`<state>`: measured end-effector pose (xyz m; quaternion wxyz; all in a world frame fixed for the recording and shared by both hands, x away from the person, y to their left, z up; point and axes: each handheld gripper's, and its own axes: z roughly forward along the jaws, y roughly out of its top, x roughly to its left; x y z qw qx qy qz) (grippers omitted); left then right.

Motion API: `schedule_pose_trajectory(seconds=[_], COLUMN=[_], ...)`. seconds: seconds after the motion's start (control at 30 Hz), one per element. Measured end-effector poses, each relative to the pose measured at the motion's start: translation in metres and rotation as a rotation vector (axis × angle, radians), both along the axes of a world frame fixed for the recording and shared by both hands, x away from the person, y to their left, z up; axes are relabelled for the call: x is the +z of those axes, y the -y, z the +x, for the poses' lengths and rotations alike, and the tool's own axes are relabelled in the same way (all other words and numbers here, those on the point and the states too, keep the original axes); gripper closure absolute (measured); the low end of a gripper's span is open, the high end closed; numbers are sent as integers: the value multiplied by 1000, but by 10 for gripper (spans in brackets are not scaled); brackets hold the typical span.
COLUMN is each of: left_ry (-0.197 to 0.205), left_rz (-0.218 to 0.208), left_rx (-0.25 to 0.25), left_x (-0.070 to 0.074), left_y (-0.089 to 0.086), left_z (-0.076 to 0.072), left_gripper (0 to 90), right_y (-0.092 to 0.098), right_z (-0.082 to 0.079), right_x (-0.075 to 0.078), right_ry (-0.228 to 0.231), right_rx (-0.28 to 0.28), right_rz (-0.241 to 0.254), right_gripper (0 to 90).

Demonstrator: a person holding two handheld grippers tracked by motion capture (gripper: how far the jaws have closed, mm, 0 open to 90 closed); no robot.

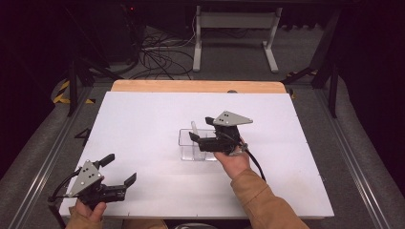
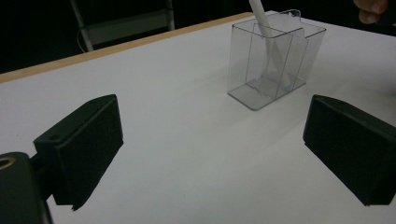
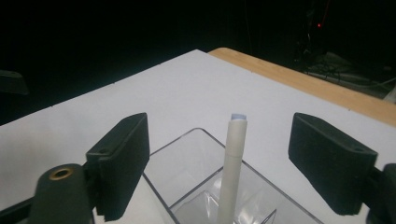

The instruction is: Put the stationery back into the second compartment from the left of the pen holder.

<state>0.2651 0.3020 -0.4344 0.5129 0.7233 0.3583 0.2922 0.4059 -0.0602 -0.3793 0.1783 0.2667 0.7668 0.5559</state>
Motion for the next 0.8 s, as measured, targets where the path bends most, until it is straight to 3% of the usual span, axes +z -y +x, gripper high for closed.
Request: schedule_pose_trajectory(seconds=[0.2, 0.53, 0.8], left_ry=[3, 6, 7], left_rz=[-2, 0, -5], left_rx=[0, -1, -4], left_x=[1, 1, 1], left_y=[0, 0, 2], left_z=[0, 1, 2], left_gripper=[56, 56, 56], right_y=[6, 20, 48], right_z=[-12, -19, -33], right_x=[18, 25, 28], right_ry=[44, 57, 86], right_rx=[25, 25, 35], right_rz=[4, -2, -6], right_gripper=[148, 104, 29])
